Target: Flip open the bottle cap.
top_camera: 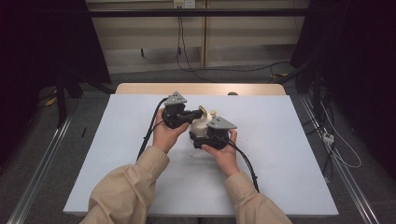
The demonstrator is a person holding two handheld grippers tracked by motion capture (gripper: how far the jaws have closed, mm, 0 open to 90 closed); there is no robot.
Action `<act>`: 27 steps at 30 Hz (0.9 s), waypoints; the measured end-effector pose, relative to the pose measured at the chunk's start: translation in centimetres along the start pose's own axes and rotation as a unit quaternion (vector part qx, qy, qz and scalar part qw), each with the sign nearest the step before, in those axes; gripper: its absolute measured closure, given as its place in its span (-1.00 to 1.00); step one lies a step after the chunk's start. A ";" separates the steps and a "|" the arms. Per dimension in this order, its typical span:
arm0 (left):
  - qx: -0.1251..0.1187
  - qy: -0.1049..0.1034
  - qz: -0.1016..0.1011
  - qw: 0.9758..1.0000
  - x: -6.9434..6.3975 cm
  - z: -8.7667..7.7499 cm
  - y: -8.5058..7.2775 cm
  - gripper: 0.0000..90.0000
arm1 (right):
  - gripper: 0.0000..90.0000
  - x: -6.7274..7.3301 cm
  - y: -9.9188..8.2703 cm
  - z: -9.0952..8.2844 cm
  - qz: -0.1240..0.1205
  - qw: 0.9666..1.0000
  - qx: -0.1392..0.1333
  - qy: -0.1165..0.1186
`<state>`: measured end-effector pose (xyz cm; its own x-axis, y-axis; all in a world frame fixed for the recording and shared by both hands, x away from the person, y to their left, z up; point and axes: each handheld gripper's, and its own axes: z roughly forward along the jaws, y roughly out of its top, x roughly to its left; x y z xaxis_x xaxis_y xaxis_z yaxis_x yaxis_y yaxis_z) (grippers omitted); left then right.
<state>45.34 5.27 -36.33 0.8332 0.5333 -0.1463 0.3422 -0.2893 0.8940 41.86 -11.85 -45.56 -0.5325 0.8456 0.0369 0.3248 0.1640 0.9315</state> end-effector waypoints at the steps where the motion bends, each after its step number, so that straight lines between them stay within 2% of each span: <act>1: 0.001 0.000 0.001 1.000 0.0 0.0 0.0 1.00 | -0.90 0.0 0.0 0.0 0.000 1.000 0.000 0.000; 15: 0.004 0.001 0.010 1.000 -0.2 0.5 0.3 1.00 | -0.90 0.0 0.0 0.0 0.000 1.000 0.000 0.000; 27: 0.004 0.004 0.008 1.000 -0.1 0.7 0.4 1.00 | -0.90 0.0 0.0 0.0 0.000 1.000 0.000 0.000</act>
<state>45.71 4.58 -36.28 0.8353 0.5348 -0.1278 0.3319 -0.3050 0.8927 41.85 -11.85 -45.56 -0.5331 0.8452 0.0368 0.3244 0.1641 0.9316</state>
